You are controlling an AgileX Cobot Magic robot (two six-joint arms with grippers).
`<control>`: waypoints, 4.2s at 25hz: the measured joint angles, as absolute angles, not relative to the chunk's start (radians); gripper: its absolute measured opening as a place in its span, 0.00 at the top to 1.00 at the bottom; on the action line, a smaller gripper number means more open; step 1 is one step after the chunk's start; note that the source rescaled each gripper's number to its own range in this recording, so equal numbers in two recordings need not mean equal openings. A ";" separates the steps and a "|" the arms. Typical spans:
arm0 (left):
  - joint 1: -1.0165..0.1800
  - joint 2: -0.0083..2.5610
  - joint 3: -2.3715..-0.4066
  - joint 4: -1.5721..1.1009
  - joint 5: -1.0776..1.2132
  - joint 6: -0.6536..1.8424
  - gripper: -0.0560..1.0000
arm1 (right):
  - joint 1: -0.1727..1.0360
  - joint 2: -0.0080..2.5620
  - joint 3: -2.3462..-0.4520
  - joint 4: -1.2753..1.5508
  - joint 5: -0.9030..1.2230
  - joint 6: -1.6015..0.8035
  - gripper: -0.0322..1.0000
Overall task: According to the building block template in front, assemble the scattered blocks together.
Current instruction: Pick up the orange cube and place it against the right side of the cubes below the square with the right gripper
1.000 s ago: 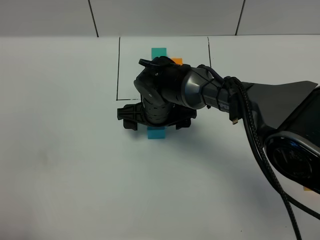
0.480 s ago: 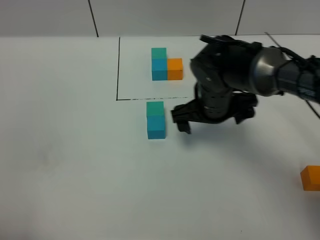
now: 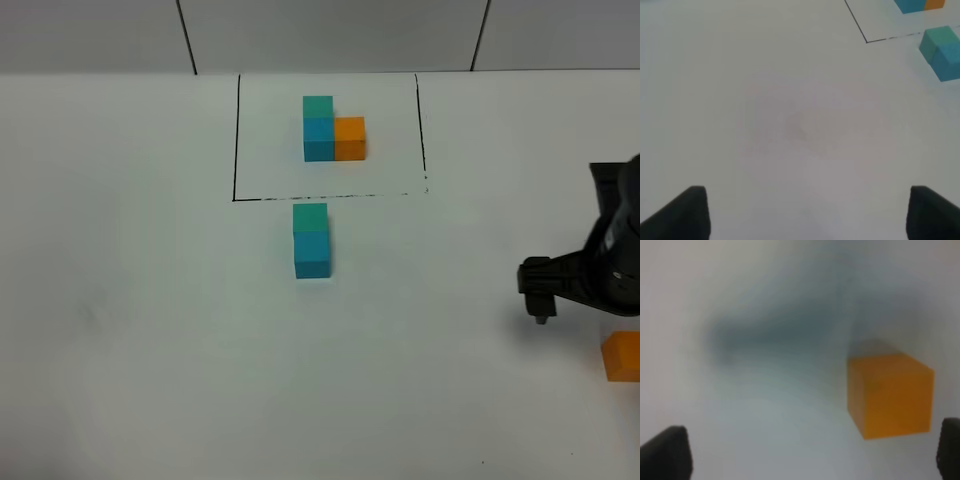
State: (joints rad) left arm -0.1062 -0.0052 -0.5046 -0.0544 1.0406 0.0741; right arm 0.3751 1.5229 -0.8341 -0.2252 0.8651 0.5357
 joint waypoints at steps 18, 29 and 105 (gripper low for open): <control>-0.106 -0.005 -0.505 -0.054 1.041 0.074 0.20 | 0.177 1.465 -0.592 -0.120 0.626 0.219 0.05; -0.106 -0.005 -0.505 -0.054 1.041 0.074 0.20 | 0.075 1.542 -0.569 -0.120 0.541 0.089 0.09; -0.106 -0.005 -0.505 -0.054 1.041 0.074 0.20 | 0.664 2.280 -1.732 -0.062 1.033 -0.903 0.95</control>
State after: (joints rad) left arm -0.1062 -0.0052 -0.5046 -0.0544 1.0406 0.0741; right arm 0.6641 2.2802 -1.7316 -0.0624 1.0329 -0.9035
